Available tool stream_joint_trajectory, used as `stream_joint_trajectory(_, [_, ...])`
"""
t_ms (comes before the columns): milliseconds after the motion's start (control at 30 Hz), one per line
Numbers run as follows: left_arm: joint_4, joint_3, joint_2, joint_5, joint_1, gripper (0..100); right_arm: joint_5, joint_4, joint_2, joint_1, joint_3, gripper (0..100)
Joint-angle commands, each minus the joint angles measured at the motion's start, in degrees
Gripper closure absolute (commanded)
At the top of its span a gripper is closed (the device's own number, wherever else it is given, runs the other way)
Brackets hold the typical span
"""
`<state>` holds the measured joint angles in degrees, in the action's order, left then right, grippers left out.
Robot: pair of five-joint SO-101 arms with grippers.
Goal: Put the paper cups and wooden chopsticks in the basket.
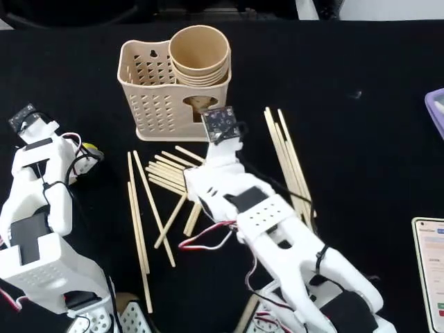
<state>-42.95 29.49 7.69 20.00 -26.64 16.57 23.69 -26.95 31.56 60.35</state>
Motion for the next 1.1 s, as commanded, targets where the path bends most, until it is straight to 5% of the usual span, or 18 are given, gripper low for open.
stream_joint_trajectory(0, [-0.09, -2.07, 0.26, 0.35, -1.27, 71, 1.41, -1.85, -2.15, 0.53, -0.48, 83.2])
stream_joint_trajectory(267, [-0.09, -2.07, 0.26, 0.35, -1.27, 71, 1.85, -0.7, 15.34, -2.29, -9.19, 83.6])
stream_joint_trajectory(433, [-0.09, -2.07, 0.26, 0.35, -1.36, 71, 1.85, 9.05, 22.73, -2.9, -17.45, 83.6])
stream_joint_trajectory(1067, [-0.09, -2.07, 0.26, 0.35, -1.27, 71, 1.41, 15.21, 15.16, -3.52, -18.33, 83.3])
